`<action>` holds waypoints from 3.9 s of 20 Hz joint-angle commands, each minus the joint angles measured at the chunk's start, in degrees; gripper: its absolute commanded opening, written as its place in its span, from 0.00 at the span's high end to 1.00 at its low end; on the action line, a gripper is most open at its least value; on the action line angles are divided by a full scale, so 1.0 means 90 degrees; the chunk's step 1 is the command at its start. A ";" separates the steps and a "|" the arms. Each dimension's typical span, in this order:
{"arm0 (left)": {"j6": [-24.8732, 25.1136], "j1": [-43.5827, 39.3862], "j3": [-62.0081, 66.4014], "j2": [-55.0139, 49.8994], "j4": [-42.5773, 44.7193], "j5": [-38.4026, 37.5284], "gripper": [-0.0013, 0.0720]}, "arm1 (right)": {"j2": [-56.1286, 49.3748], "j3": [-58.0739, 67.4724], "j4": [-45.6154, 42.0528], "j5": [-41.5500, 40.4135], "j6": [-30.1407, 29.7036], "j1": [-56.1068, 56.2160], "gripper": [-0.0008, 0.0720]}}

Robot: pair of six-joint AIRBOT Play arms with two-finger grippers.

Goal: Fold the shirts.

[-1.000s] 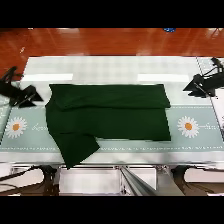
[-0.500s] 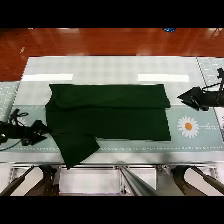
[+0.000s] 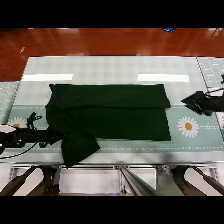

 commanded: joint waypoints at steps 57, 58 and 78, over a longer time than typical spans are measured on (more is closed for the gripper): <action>-0.0833 -0.1523 0.7186 -0.5185 -0.1229 -0.0214 0.80 | -0.3687 0.1887 0.1943 -0.1277 -0.0323 0.1457 0.90; -0.0831 -0.1520 0.7189 -0.5195 -0.1229 -0.0374 0.40 | -0.3679 0.1887 0.1962 -0.1394 -0.0148 0.1477 0.58; -0.0182 -0.2086 0.2511 0.1365 0.0202 0.2390 0.29 | -0.3123 0.1241 0.1481 -0.0695 -0.0061 -0.0257 0.41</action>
